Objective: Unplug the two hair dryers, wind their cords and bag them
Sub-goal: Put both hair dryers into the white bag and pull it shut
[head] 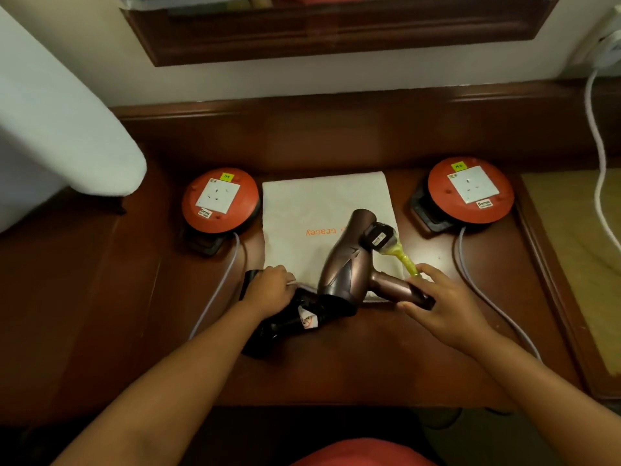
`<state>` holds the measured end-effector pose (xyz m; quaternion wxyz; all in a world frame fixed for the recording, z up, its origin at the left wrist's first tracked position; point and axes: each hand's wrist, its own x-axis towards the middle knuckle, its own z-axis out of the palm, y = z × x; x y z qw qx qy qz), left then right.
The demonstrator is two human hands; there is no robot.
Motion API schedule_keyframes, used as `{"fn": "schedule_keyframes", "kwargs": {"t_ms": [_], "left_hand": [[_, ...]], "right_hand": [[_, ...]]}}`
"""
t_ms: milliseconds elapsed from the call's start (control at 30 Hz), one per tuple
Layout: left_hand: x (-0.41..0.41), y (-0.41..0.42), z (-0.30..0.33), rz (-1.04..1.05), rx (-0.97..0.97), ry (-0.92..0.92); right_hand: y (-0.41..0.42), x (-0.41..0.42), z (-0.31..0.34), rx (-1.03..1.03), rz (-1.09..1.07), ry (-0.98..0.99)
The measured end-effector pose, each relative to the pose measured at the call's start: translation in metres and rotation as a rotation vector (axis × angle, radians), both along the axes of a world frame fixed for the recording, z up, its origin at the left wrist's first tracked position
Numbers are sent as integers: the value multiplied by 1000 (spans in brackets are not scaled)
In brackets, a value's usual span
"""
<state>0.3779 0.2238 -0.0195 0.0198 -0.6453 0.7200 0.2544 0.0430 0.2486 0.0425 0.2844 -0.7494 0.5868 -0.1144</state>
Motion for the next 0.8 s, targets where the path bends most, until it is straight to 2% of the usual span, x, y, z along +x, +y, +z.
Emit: {"fn": "schedule_keyframes", "kwargs": {"t_ms": [100,300,567,800], "left_hand": [[-5,-9,3,222,63,232],[-13,-27,4,389,105,281],[-18,-38,8,365,244,420],[-22,-42,19,423,86,368]], "right_hand": [[-4,-4,1,24,23,-8],[-9,-5,0,63,88,33],[-6,-3,4,59,117,-59],[7,-12,7,31,176,-73]]}}
